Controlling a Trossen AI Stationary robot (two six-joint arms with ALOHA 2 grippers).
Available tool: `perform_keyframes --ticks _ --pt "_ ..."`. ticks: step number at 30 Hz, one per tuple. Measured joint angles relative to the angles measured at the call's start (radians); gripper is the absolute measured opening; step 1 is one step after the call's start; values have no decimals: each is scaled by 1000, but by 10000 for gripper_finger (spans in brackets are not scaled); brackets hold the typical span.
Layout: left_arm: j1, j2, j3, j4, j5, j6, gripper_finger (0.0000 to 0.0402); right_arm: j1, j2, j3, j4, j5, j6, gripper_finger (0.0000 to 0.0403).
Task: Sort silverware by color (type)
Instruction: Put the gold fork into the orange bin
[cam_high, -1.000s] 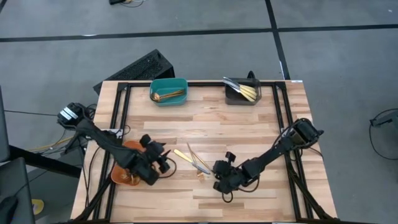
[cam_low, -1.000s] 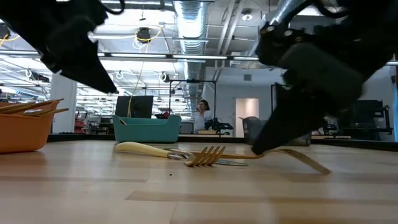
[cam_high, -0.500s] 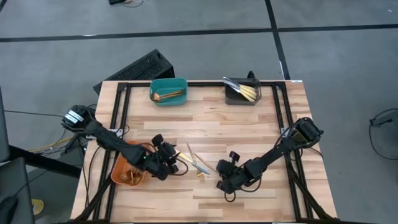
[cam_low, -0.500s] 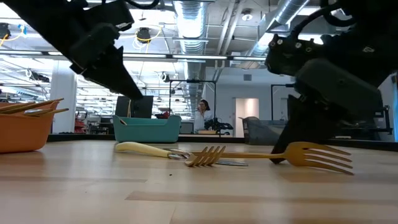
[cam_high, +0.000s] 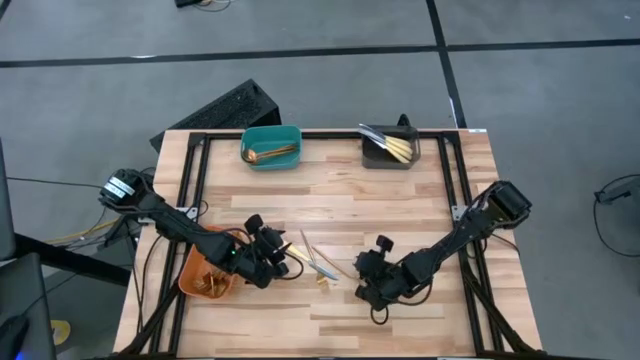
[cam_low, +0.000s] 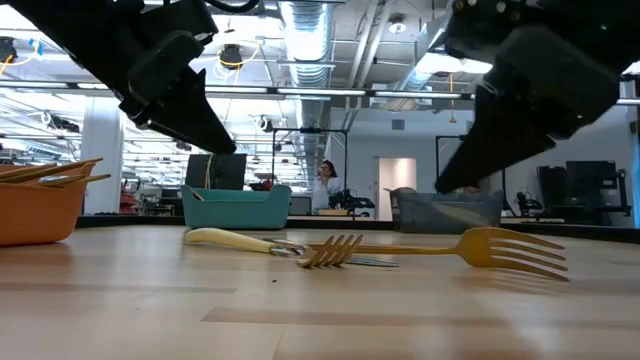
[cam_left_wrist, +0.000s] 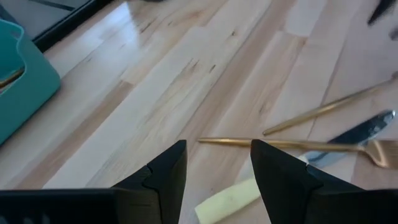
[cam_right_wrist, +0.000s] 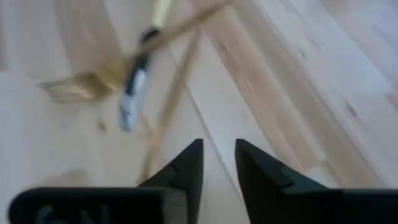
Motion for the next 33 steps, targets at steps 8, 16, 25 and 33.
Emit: perform_keyframes --ticks 8,16,25,33 --pt "0 0 0 9 -17 1 167 -26 96 1 144 -130 -147 194" --pt "1 0 0 14 -7 2 167 -56 99 4 75 -277 -136 199" --pt "56 46 0 200 -85 57 167 -80 92 6 -16 -331 -171 46" --pt "107 191 0 547 101 344 167 -65 79 3 -165 -163 -47 34"
